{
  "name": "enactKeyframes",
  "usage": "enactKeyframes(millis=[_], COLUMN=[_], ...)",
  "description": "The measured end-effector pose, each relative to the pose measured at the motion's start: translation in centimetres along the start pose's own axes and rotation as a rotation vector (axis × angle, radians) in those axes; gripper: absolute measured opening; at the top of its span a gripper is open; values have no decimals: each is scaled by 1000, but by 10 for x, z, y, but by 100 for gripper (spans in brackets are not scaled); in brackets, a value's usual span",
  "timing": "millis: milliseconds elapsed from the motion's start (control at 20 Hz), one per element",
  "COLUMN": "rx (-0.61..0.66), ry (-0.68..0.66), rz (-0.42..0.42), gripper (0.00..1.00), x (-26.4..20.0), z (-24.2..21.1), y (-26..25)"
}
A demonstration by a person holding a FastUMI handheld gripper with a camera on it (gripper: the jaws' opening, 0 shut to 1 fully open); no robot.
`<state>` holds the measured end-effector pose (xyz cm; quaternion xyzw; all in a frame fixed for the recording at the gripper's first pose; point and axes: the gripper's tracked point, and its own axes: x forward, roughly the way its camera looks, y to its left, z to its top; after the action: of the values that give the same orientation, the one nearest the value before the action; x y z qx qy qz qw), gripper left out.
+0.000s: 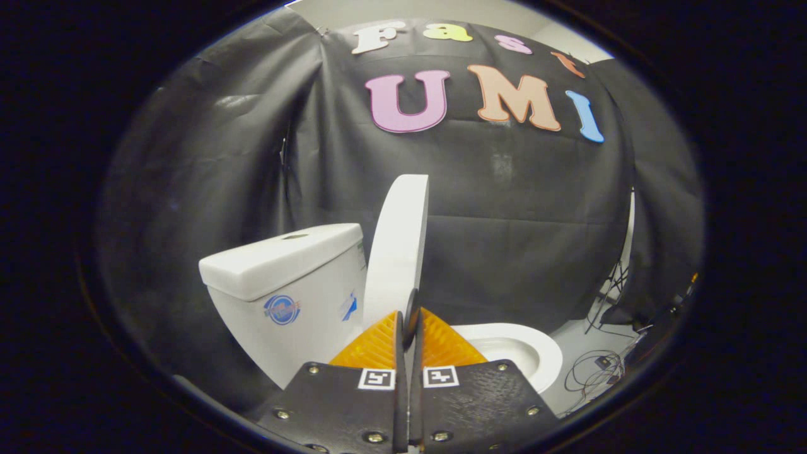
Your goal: Open the toilet lid.
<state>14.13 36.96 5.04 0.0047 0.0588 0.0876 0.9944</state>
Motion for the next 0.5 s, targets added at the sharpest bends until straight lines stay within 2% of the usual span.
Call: enactKeyframes(millis=[500], rx=[-8], ry=[-6], rz=[60], gripper=[2], x=[-2], z=[0], y=[21])
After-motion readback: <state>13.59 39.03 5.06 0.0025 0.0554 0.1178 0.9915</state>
